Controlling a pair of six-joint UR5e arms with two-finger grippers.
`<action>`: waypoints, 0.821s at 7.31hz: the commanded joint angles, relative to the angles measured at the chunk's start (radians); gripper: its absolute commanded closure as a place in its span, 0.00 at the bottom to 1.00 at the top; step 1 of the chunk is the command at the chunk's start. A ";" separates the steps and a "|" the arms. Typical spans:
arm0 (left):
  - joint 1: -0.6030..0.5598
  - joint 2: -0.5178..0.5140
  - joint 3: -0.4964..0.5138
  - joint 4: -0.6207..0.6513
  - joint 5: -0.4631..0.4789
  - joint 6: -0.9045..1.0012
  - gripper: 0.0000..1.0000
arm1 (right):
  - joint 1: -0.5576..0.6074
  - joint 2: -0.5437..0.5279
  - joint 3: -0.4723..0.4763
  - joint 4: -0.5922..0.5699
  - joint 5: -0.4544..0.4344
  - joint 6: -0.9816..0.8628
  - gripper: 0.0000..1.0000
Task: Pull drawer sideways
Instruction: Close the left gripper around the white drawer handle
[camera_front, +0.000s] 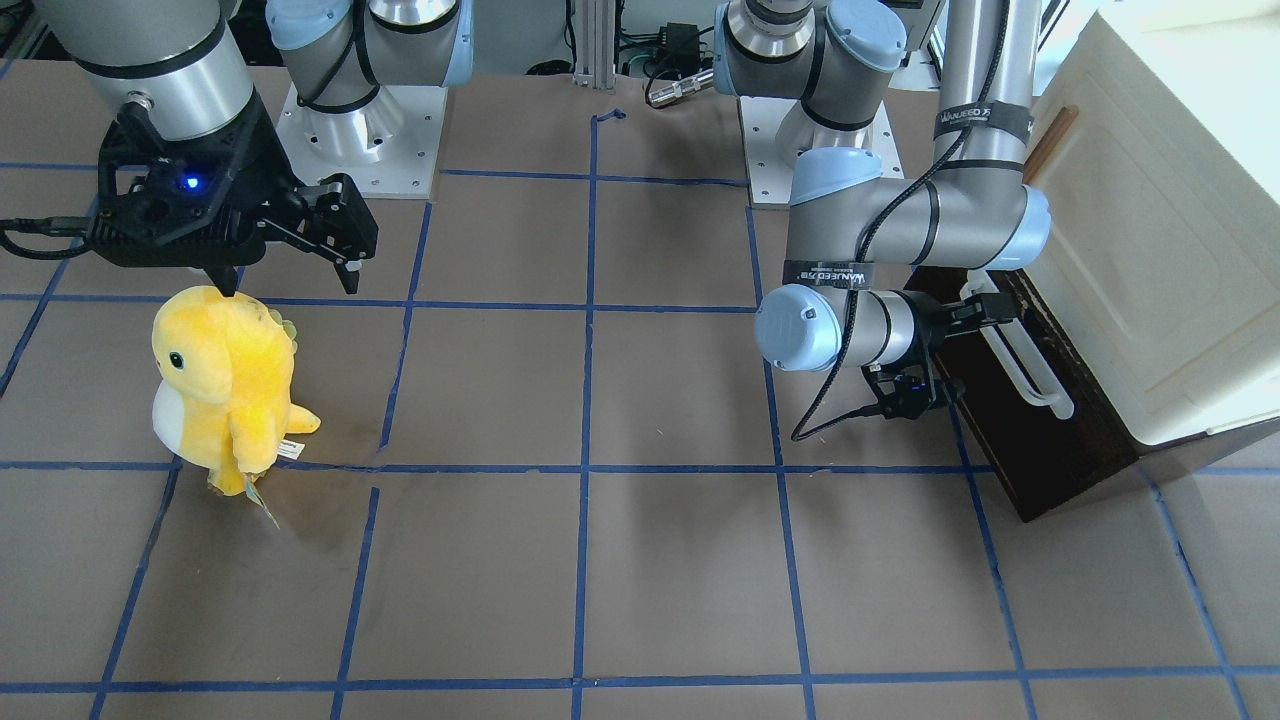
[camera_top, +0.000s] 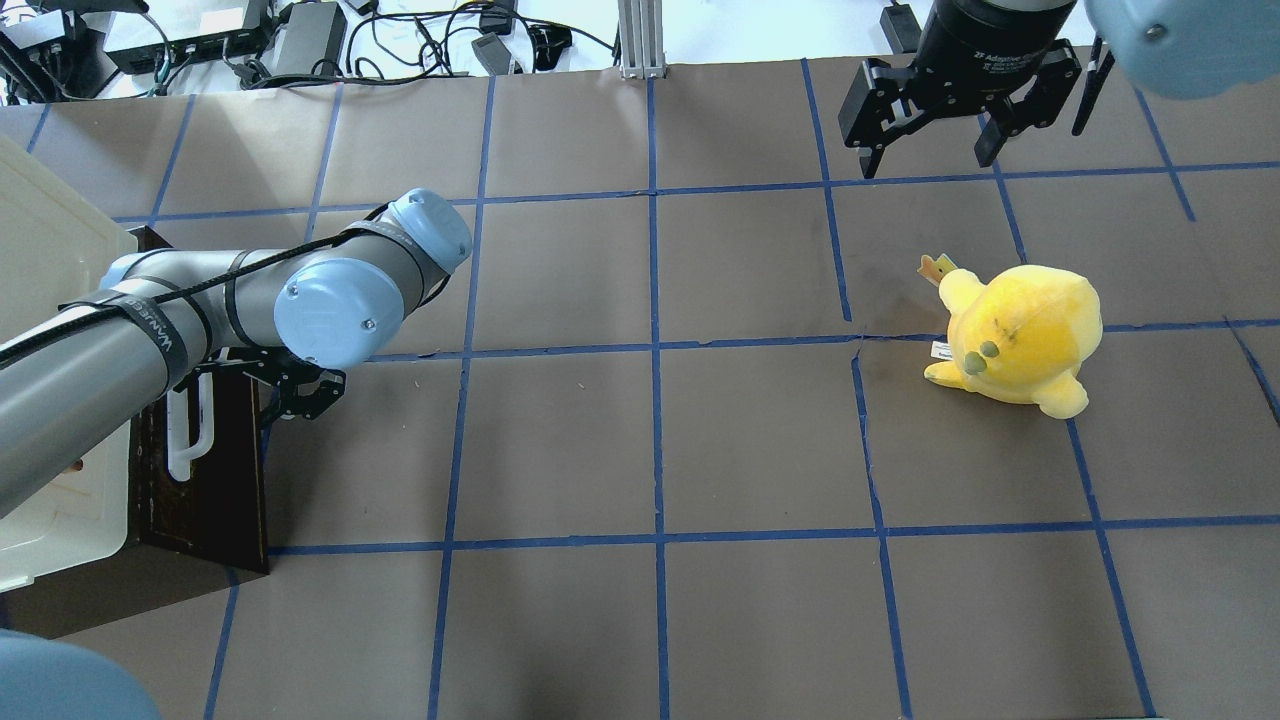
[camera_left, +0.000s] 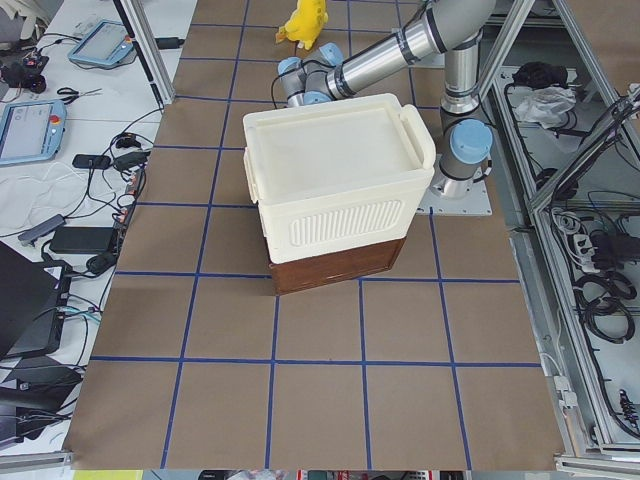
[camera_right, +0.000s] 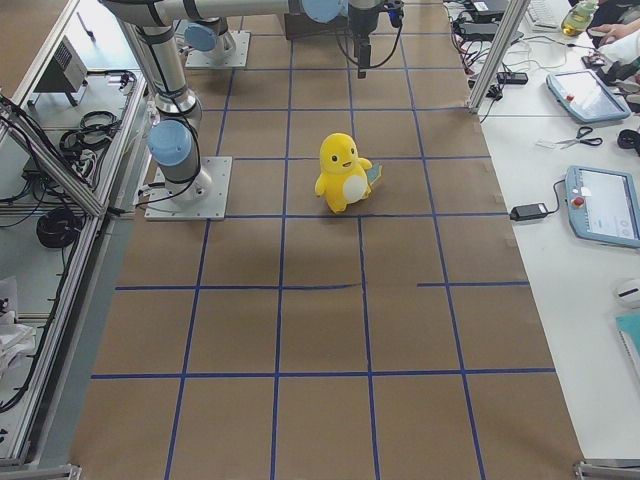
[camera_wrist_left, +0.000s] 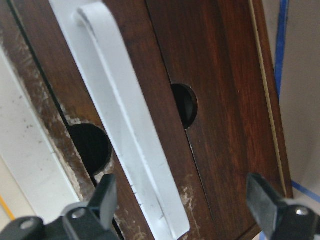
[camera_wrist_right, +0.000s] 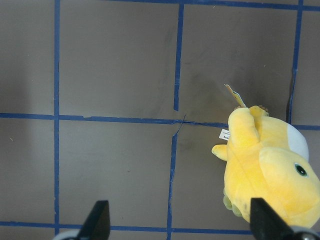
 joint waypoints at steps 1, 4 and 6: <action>-0.002 -0.004 -0.004 -0.002 0.003 -0.009 0.14 | 0.000 0.000 0.000 0.000 0.000 0.000 0.00; 0.003 -0.007 0.006 0.003 0.020 -0.052 0.19 | 0.000 0.000 0.000 0.000 0.000 0.000 0.00; 0.005 -0.007 0.007 0.006 0.046 -0.054 0.28 | 0.000 0.000 0.000 0.000 0.000 -0.001 0.00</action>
